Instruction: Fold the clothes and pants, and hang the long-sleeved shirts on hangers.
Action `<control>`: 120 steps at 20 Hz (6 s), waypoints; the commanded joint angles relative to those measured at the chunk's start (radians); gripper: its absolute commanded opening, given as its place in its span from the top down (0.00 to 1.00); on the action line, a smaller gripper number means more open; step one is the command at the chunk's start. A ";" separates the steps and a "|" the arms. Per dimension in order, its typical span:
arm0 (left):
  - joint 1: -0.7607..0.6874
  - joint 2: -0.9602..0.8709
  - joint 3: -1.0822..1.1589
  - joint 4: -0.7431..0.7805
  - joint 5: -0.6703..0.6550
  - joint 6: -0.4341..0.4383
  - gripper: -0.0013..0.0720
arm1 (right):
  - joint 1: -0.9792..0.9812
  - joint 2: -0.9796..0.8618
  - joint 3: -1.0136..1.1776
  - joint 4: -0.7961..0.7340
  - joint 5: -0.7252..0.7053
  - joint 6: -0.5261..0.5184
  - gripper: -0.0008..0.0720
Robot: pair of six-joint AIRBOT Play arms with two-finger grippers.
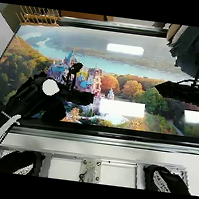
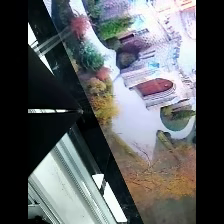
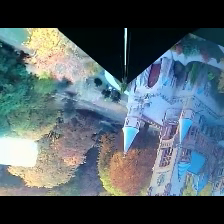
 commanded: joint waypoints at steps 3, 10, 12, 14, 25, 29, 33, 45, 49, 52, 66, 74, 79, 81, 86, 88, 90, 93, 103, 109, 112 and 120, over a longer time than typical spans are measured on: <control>0.000 0.001 0.001 0.000 0.000 0.000 0.97 | 0.001 0.000 0.000 0.000 0.000 0.000 0.96; -0.002 0.001 0.001 0.000 0.021 0.000 0.97 | 0.001 0.000 0.000 0.000 0.000 0.000 0.96; 0.009 0.001 0.003 0.020 0.026 0.011 0.81 | 0.001 0.000 0.000 0.000 0.000 0.000 0.96; 0.070 0.001 0.041 0.150 -0.024 0.027 0.03 | 0.001 0.000 0.000 0.000 0.000 0.000 0.96; 0.595 -0.070 -0.091 0.637 0.035 0.026 0.04 | 0.001 0.000 0.000 0.000 0.000 0.000 0.96; 0.628 -0.165 -0.123 0.638 0.041 0.027 0.04 | 0.001 0.000 0.000 0.000 0.000 0.000 0.96; 0.597 -0.192 -0.122 0.638 0.015 0.027 0.52 | 0.001 0.000 0.000 0.000 0.000 0.000 0.96; -0.152 0.111 0.145 0.504 0.130 0.023 0.97 | 0.001 0.000 0.000 0.000 0.000 0.000 0.96; -0.298 0.017 0.210 0.504 0.141 0.022 0.96 | 0.001 0.000 0.000 0.000 0.000 0.000 0.96; -0.286 -0.084 0.280 0.504 0.118 0.014 0.08 | 0.001 0.000 0.000 0.000 0.000 0.000 0.96; 0.136 -0.580 0.401 -0.108 -0.185 0.412 0.08 | 0.001 0.000 0.000 0.002 0.000 0.000 0.96; 0.160 -0.568 0.402 -0.113 -0.225 0.408 0.97 | 0.001 -0.012 -0.001 0.032 0.005 0.013 0.96; 0.255 -0.450 0.402 -0.095 -0.206 0.409 0.97 | 0.005 -0.138 -0.098 -0.080 0.087 0.137 0.15; 0.277 -0.440 0.401 -0.096 -0.216 0.409 0.97 | 0.047 -0.219 -0.179 -0.054 0.069 0.160 0.18; 0.279 -0.445 0.401 -0.095 -0.183 0.409 0.97 | 0.313 -0.399 -0.275 0.028 -0.053 0.166 0.35; 0.279 -0.445 0.401 -0.095 -0.175 0.409 0.97 | 0.433 -0.445 -0.275 0.045 -0.139 0.222 0.35; 0.279 -0.445 0.401 -0.095 -0.173 0.409 0.97 | 0.528 -0.476 -0.275 0.046 -0.217 0.288 0.35; 0.279 -0.445 0.401 -0.095 -0.172 0.409 0.97 | 0.631 -0.490 -0.275 0.045 -0.324 0.359 0.35; 0.285 -0.423 0.401 -0.095 -0.166 0.396 0.97 | 0.696 -0.470 -0.261 0.003 -0.465 0.450 0.97; 0.322 -0.153 0.616 -0.107 -0.245 0.344 0.97 | 0.463 -0.109 0.010 -0.192 -0.068 0.357 0.97; 0.244 0.016 0.774 -0.103 -0.238 0.322 0.97 | 0.409 0.073 0.210 -0.184 0.037 0.364 0.97; -0.023 0.285 0.779 0.077 -0.055 0.220 0.97 | 0.407 0.289 0.397 -0.197 0.053 0.512 0.97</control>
